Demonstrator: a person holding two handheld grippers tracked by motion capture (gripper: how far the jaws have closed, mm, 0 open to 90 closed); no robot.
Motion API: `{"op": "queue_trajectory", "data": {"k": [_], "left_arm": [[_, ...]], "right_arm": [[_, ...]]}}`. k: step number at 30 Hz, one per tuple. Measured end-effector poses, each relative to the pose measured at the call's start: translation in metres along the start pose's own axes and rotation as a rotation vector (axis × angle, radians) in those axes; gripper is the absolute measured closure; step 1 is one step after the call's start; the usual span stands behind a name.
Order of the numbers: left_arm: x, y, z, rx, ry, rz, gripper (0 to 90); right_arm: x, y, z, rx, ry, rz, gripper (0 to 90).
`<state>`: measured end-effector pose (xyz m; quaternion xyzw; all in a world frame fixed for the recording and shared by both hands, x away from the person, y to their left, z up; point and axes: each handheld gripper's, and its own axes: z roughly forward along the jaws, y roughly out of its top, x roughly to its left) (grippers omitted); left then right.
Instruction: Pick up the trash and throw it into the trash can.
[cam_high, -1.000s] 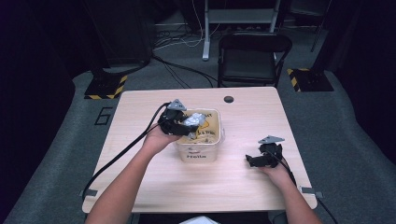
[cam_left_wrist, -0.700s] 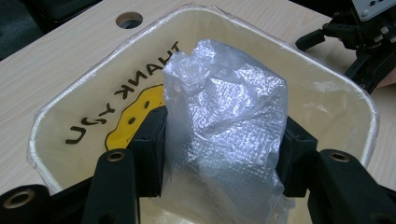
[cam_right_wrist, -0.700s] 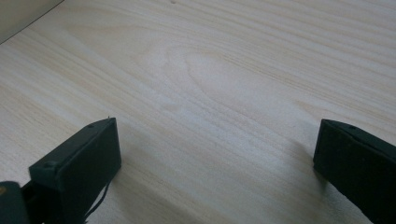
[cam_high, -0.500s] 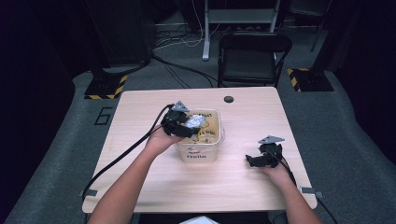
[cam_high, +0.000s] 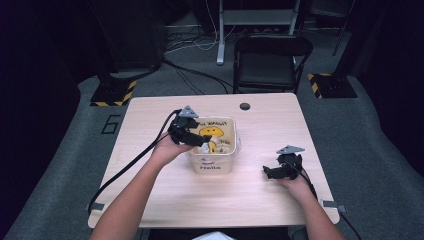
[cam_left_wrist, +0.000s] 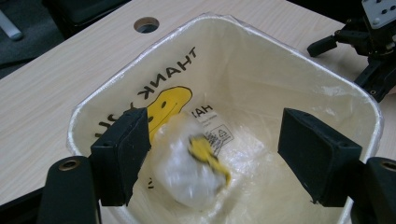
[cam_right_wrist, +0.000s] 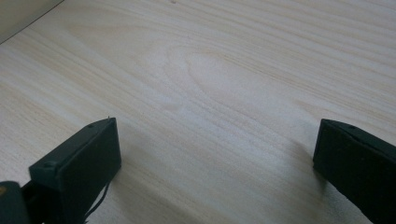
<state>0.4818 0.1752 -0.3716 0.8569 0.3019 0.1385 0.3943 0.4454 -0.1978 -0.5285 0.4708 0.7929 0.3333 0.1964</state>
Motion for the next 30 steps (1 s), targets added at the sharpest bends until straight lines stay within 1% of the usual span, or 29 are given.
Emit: {"op": "queue_trajectory", "data": {"k": [1, 2, 4, 5, 8, 9, 11, 12, 14, 15, 16, 17, 18, 22, 24, 25, 26, 28, 29, 30], "left_arm": [[0.0, -0.001, -0.002, -0.003, 0.0, -0.001, 24.9], [0.002, -0.003, -0.006, -0.009, 0.003, -0.003, 25.7], [0.005, -0.006, -0.012, -0.014, 0.015, -0.006, 26.1], [0.005, -0.006, -0.012, -0.014, 0.015, -0.006, 26.2], [0.013, -0.013, -0.024, -0.027, 0.04, -0.02, 26.6], [0.017, -0.017, -0.031, -0.042, 0.056, -0.028, 26.7], [0.022, -0.022, -0.039, -0.052, 0.068, -0.04, 27.0], [0.022, -0.022, -0.039, -0.052, 0.068, -0.04, 27.1], [0.028, -0.028, -0.047, -0.061, 0.075, -0.056, 27.1], [0.031, -0.031, -0.051, -0.062, 0.081, -0.056, 27.1], [0.034, -0.036, -0.056, -0.072, 0.094, -0.07, 27.1], [0.037, -0.039, -0.059, -0.074, 0.102, -0.069, 27.1], [0.037, -0.039, -0.059, -0.074, 0.102, -0.069, 27.1], [0.045, -0.053, -0.073, -0.091, 0.129, -0.103, 27.2], [0.05, -0.064, -0.077, -0.093, 0.135, -0.13, 27.3], [0.05, -0.064, -0.077, -0.093, 0.135, -0.13, 27.3], [0.054, -0.071, -0.079, -0.096, 0.139, -0.15, 27.3], [0.057, -0.078, -0.079, -0.096, 0.148, -0.163, 27.5], [0.057, -0.078, -0.079, -0.096, 0.148, -0.163, 27.5], [0.058, -0.083, -0.078, -0.096, 0.156, -0.168, 27.5]], "right_arm": [[0.0, 0.0, 0.0, -0.004, 0.0, -0.005, 0.1], [0.0, 0.0, 0.0, 0.002, 0.0, 0.004, 0.1], [0.0, 0.0, 0.0, 0.002, 0.0, 0.004, 0.1], [0.0, 0.0, 0.0, 0.002, 0.0, 0.004, 0.1], [0.0, 0.0, 0.0, -0.002, 0.0, -0.001, 0.1], [0.0, 0.0, 0.0, 0.002, 0.0, 0.004, 0.1], [0.0, 0.0, 0.0, -0.002, 0.0, -0.003, 0.1], [0.0, 0.0, 0.0, -0.002, 0.0, -0.003, 0.1], [0.0, 0.0, 0.0, -0.003, 0.0, -0.005, 0.1], [0.0, 0.0, 0.0, -0.003, -0.001, -0.005, 0.1], [0.0, 0.0, 0.0, -0.003, -0.001, -0.005, 0.1], [0.0, 0.0, 0.0, -0.003, -0.001, -0.005, 0.1], [0.0, 0.0, 0.0, -0.003, -0.001, -0.005, 0.1], [0.0, 0.0, 0.0, -0.004, -0.002, -0.006, 0.2], [0.0, 0.0, 0.0, -0.004, -0.002, -0.007, 0.2], [0.0, 0.0, 0.0, -0.004, -0.002, -0.007, 0.2], [0.0, 0.0, 0.0, -0.004, -0.003, -0.005, 0.2], [0.0, 0.0, 0.0, -0.003, -0.003, -0.007, 0.2], [0.0, 0.0, 0.0, -0.003, -0.003, -0.007, 0.2], [0.0, 0.0, 0.0, -0.003, -0.004, -0.007, 0.2]]}}
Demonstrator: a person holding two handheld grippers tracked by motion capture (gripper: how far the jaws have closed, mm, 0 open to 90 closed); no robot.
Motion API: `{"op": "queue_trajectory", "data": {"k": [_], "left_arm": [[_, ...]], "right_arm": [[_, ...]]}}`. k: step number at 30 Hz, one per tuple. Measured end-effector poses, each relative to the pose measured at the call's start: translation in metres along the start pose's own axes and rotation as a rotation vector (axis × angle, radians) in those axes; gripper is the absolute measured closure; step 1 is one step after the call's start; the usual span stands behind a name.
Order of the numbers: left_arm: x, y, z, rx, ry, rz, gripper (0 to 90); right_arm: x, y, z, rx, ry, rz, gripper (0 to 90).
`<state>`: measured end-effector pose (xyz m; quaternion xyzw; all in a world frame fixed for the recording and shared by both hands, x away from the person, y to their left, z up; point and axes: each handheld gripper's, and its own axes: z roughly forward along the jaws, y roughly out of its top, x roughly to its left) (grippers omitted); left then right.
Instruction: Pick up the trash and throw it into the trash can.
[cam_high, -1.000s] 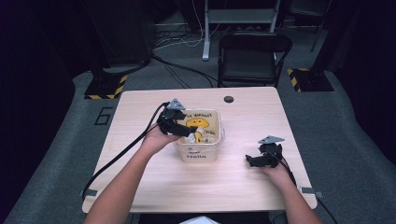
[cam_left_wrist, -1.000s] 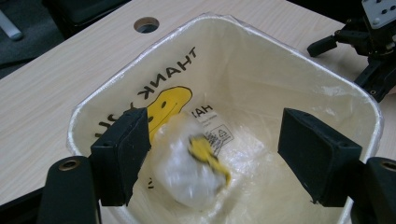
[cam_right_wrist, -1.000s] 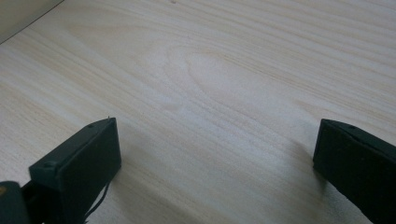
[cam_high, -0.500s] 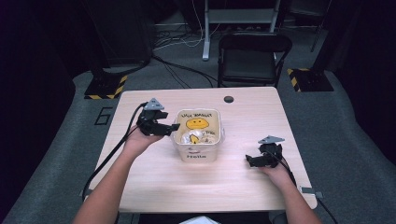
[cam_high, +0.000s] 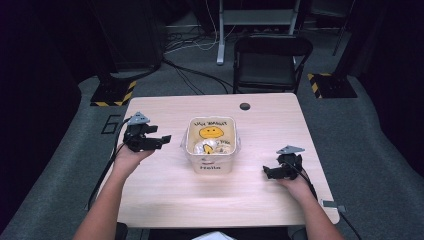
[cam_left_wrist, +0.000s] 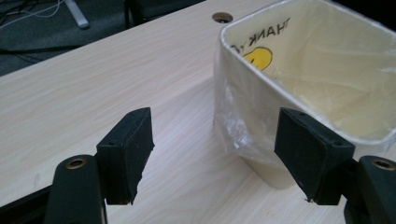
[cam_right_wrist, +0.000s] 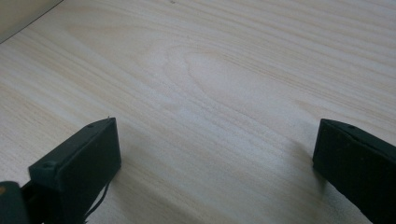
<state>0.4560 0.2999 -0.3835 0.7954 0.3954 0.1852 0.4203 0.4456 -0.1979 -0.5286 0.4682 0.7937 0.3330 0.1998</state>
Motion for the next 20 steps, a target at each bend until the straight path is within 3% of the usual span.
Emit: {"op": "queue_trajectory", "data": {"k": [9, 20], "left_arm": [[0.009, -0.026, 0.005, 0.035, 0.021, 0.004, 28.4], [0.02, -0.061, 0.014, 0.063, 0.036, -0.032, 28.6]], "right_arm": [[0.0, 0.0, 0.0, 0.0, -0.001, 0.0, 0.2], [0.0, 0.0, 0.0, -0.002, -0.004, 0.001, 0.2]]}}
